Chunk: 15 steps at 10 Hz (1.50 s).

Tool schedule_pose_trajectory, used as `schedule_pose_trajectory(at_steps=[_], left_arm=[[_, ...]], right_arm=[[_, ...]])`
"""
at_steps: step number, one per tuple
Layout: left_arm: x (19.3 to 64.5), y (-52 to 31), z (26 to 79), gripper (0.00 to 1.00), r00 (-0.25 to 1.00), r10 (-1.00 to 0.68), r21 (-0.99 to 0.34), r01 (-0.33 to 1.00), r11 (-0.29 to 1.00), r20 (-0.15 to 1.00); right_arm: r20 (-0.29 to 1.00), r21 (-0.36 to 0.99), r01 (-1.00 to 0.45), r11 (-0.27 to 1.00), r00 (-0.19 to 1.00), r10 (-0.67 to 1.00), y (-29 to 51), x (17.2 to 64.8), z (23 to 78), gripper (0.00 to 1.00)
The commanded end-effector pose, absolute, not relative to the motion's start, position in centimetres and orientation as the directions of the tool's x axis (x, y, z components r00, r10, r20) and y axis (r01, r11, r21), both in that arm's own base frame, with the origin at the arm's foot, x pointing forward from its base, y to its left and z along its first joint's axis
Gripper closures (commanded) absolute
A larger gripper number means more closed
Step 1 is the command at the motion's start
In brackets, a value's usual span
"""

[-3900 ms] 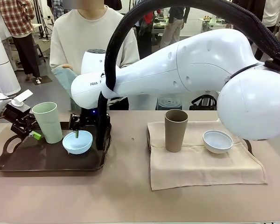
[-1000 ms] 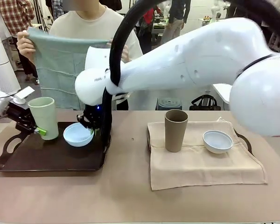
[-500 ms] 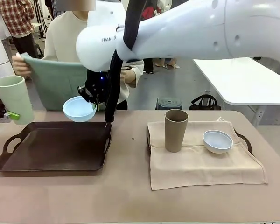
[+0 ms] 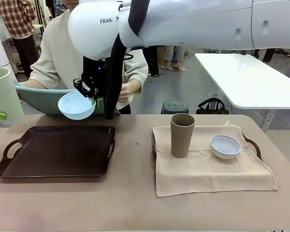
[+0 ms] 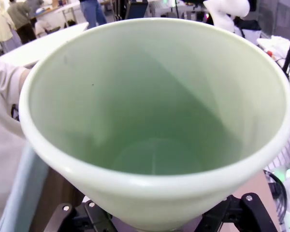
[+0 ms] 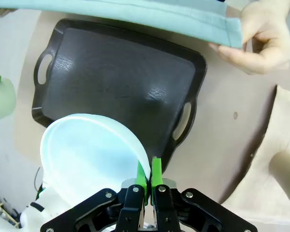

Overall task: Set up a tray with a mat and arrange the tableware.
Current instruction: Pick up the Picnic Bowl and Reusable plastic cup from the Handle tray in front of the human's position and hold them in the air, then place the Picnic Bowl and Reusable plastic cup back onto the Handle tray in front of the human's position.

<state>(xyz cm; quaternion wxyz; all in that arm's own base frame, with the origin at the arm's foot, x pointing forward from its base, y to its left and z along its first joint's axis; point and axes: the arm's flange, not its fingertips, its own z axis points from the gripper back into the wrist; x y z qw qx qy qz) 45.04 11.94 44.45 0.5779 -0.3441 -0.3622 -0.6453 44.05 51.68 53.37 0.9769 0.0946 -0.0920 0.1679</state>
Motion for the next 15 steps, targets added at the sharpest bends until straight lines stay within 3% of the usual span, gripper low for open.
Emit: schedule_pose_trajectory(at_steps=[1,15], left_arm=[[46.03,11.98,43.73,0.85,-0.095,-0.489,0.067,0.995,-0.074,0.867],[46.03,11.98,43.73,0.85,-0.095,-0.489,0.067,0.995,-0.074,0.867]], right_arm=[[0.215,0.154,-0.346,0.926,0.926,0.310,51.52,44.42,52.80,1.00],[0.215,0.154,-0.346,0.926,0.926,0.310,51.52,44.42,52.80,1.00]])
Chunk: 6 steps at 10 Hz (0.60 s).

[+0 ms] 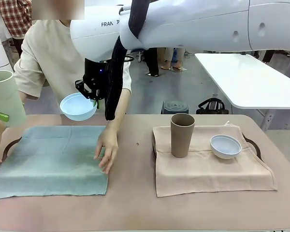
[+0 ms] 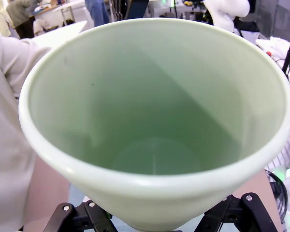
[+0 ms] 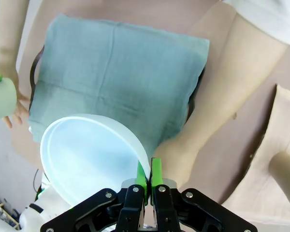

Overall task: Set up a tray with a mat and arrange the tableware.
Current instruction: Place the Picnic Bowl and Reusable plastic cup back onto the Handle tray in front of the human's position.

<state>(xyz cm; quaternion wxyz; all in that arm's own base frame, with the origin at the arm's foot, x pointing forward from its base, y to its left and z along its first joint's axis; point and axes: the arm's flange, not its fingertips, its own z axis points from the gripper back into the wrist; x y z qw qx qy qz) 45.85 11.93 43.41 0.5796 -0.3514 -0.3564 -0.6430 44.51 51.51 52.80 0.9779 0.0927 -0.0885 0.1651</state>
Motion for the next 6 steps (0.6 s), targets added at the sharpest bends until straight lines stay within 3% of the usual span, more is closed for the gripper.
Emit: schedule_pose_trajectory(at_steps=[1,6], left_arm=[[46.03,11.98,43.73,0.85,-0.095,-0.489,0.067,0.995,-0.074,0.867],[46.03,11.98,43.73,0.85,-0.095,-0.489,0.067,0.995,-0.074,0.867]], right_arm=[[0.215,0.154,-0.346,0.926,0.926,0.310,51.52,44.42,52.80,1.00],[0.215,0.154,-0.346,0.926,0.926,0.310,51.52,44.42,52.80,1.00]])
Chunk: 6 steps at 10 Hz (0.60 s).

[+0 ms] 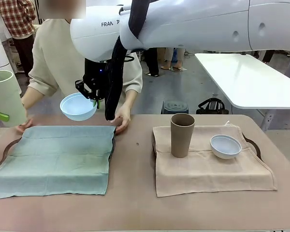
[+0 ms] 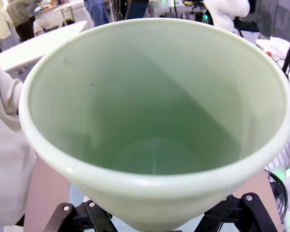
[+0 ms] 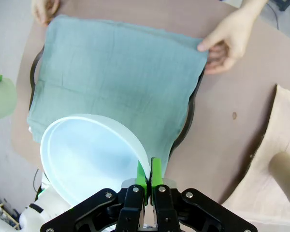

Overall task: Set up a tray with a mat and arrange the tableware.
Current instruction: Place the Picnic Bowl and Reusable plastic cup back onto the Handle tray in front of the human's position.

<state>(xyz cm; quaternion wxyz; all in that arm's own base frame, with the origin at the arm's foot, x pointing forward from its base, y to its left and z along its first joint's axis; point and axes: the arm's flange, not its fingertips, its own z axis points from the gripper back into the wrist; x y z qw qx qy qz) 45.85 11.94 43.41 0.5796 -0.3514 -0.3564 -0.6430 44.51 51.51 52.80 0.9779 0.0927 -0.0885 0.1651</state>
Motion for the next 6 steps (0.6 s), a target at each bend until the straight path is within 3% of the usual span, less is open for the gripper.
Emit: schedule_pose_trajectory(at_steps=[1,6], left_arm=[[46.03,11.98,43.73,0.85,-0.095,-0.489,0.067,0.995,-0.074,0.867],[46.03,11.98,43.73,0.85,-0.095,-0.489,0.067,0.995,-0.074,0.867]], right_arm=[[0.215,0.154,-0.346,0.926,0.926,0.310,51.52,44.42,52.80,1.00],[0.215,0.154,-0.346,0.926,0.926,0.310,51.52,44.42,52.80,1.00]])
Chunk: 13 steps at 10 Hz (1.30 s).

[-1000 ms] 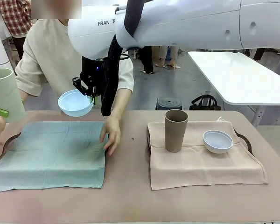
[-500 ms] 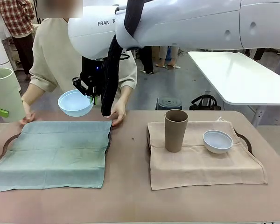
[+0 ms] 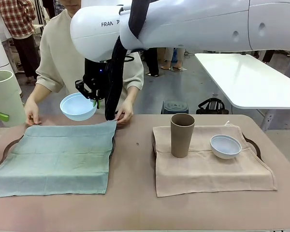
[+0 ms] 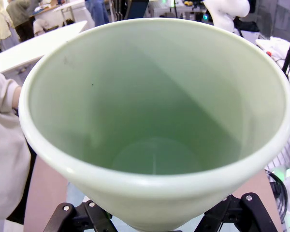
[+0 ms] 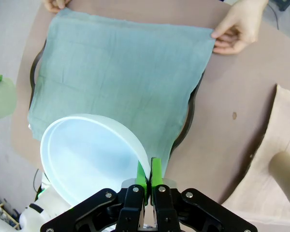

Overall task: Set up a tray with a mat and arrange the tableware.
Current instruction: Place the Picnic Bowl and Reusable plastic cup back onto the Handle tray in front of the human's position.

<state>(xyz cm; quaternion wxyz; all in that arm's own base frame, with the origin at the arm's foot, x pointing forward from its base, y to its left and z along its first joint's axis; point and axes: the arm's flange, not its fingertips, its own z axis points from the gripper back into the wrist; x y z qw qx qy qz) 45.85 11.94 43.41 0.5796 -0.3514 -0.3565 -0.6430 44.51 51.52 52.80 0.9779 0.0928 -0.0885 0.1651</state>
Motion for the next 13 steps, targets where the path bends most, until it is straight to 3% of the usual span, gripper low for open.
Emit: schedule_pose_trajectory(at_steps=[1,6,7,13], left_arm=[[46.0,12.0,43.7,0.85,-0.095,-0.489,0.067,0.995,-0.074,0.867],[46.0,12.0,43.7,0.85,-0.095,-0.489,0.067,0.995,-0.074,0.867],[45.8,11.9,43.4,0.19,-0.081,-0.495,0.051,0.996,-0.074,0.865],[48.5,10.9,35.8,0.19,-0.159,-0.386,0.095,0.979,-0.180,0.909]], right_arm=[[0.215,0.154,-0.346,0.926,0.926,0.310,51.5,44.4,52.8,1.00],[0.215,0.154,-0.346,0.926,0.926,0.310,51.5,44.4,52.8,1.00],[0.204,0.152,-0.339,0.928,0.930,0.306,51.5,44.5,52.8,0.96],[0.167,0.198,-0.354,0.914,0.931,0.325,54.2,48.5,45.0,0.96]])
